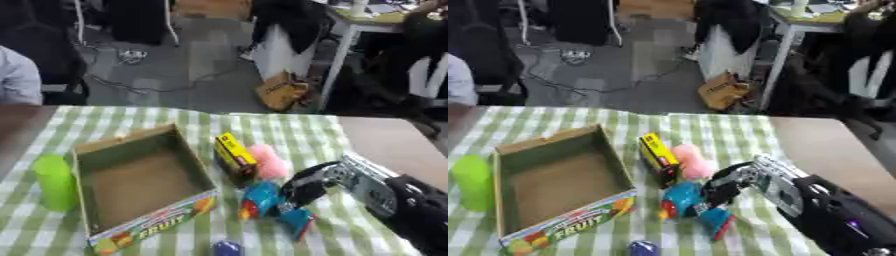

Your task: Pick up objects on the table and place them in the box.

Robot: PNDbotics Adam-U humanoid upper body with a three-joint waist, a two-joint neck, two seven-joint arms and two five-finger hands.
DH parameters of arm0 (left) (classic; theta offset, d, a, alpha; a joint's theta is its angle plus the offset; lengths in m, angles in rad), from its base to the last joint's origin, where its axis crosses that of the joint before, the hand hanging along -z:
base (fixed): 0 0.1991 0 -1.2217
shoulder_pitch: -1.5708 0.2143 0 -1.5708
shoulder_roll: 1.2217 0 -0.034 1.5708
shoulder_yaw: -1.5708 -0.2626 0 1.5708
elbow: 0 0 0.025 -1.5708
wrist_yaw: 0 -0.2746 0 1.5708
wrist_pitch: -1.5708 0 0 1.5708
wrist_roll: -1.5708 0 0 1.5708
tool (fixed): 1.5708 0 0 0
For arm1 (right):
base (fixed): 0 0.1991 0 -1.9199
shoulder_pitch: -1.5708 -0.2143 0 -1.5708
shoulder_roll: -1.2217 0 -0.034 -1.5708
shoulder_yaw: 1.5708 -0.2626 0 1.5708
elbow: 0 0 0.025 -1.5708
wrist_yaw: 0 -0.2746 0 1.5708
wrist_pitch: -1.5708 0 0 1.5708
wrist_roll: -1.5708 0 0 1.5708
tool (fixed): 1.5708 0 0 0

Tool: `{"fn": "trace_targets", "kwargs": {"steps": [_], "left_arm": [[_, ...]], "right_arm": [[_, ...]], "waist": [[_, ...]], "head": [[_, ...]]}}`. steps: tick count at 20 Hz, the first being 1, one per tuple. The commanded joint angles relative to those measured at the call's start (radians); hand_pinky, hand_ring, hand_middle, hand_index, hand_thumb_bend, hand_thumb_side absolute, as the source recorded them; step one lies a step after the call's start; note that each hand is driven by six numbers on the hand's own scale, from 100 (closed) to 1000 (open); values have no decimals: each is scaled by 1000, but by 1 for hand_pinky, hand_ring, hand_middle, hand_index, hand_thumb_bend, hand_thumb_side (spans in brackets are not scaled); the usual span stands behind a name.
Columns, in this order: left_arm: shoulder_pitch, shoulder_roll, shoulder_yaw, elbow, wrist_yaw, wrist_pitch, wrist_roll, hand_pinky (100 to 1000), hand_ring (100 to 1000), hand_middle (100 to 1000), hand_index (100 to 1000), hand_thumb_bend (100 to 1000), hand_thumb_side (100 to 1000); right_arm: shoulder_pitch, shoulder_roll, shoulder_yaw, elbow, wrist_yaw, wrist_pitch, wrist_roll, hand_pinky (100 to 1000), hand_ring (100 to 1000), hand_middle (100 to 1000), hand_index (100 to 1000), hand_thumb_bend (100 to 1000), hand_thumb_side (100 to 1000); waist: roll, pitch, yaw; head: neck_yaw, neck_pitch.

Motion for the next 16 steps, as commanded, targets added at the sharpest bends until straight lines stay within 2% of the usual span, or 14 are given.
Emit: {"fn": "trace_targets", "kwargs": {"steps": [1,4,6,11,12,16], "left_arm": [[-8,17,5,-13,-4,-1,-1,890,905,896,908,180,1000],[-7,17,5,-13,-5,-1,-1,890,906,897,908,181,1000],[-6,17,5,-13,-5,-2,-1,890,906,897,906,182,1000],[-4,16,5,-13,-6,-2,0,891,906,897,905,181,1000],[-4,16,6,-13,-6,-2,0,891,906,897,905,181,1000],[-2,17,6,-13,-8,-2,2,891,906,897,905,182,1000]], "right_arm": [[-19,-39,13,-79,12,82,-7,817,899,865,966,532,962],[-19,-39,31,-121,59,131,-18,804,889,850,957,529,947],[-16,-37,38,-133,95,143,-21,791,870,828,949,501,928],[-1,-31,40,-127,177,123,-28,771,817,800,932,428,887],[3,-30,39,-123,193,116,-32,749,740,774,922,393,869],[21,-20,39,-109,245,81,-41,771,760,786,928,368,865]], "waist": [[-12,-33,0],[-13,-38,2],[-15,-41,1],[-19,-47,0],[-20,-48,0],[-24,-54,-2]], "head": [[-8,4],[-13,11],[-15,16],[-18,23],[-18,26],[-21,36]]}}
